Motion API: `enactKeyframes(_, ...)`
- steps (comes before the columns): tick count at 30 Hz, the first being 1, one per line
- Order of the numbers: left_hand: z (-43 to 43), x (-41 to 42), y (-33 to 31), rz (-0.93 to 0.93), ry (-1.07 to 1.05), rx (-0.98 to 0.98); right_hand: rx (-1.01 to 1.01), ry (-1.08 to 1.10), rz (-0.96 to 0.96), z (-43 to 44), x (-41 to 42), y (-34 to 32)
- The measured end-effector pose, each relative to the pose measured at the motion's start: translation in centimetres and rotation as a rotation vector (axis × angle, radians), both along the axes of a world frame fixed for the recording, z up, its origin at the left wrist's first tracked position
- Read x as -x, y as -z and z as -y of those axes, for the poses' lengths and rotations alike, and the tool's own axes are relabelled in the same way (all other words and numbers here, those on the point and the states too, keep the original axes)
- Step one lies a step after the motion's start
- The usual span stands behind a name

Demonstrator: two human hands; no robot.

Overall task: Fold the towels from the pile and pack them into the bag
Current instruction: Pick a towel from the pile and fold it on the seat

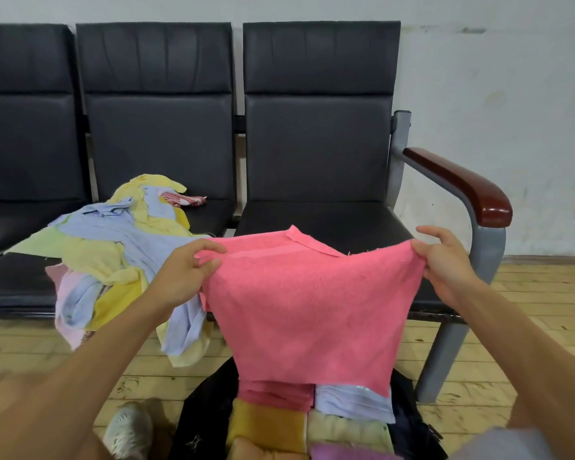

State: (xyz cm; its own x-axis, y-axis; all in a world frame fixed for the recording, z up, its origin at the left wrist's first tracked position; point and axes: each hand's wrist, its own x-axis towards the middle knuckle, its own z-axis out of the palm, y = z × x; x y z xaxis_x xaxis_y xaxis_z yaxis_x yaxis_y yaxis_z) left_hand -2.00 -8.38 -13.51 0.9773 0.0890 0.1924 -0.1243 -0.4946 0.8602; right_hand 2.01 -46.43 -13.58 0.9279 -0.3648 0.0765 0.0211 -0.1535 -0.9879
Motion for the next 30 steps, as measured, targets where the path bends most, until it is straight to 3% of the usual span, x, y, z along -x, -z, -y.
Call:
enactKeyframes(6, 0.4, -0.4, 0.1, -0.066, -0.065, 0.176, 0.013, -0.103, 0.013, -0.4, 0.5, -0.6)
enactKeyframes(11, 0.6, -0.1, -0.1, -0.092, -0.04, 0.014, 0.071, -0.208, -0.024, -0.4, 0.3, -0.7)
enactKeyframes(16, -0.6, 0.5, -0.8, -0.247, 0.208, -0.088, 0.254, -0.401, -0.14, -0.2, 0.3, -1.0)
enactKeyframes(21, -1.4, 0.3, -0.3, -0.267, 0.258, -0.29, 0.689, -0.536, -0.177, -0.3, 0.7, -1.1)
enactKeyframes(25, -1.5, -0.2, 0.5, -0.232, 0.276, -0.529, 1.181, -0.593, -0.134, -0.9, 0.2, -0.3)
enactKeyframes(30, -2.3, -0.7, 1.2, -0.17, 0.125, -0.552, 1.443, -0.505, -0.292, -0.5, -1.2, 1.4)
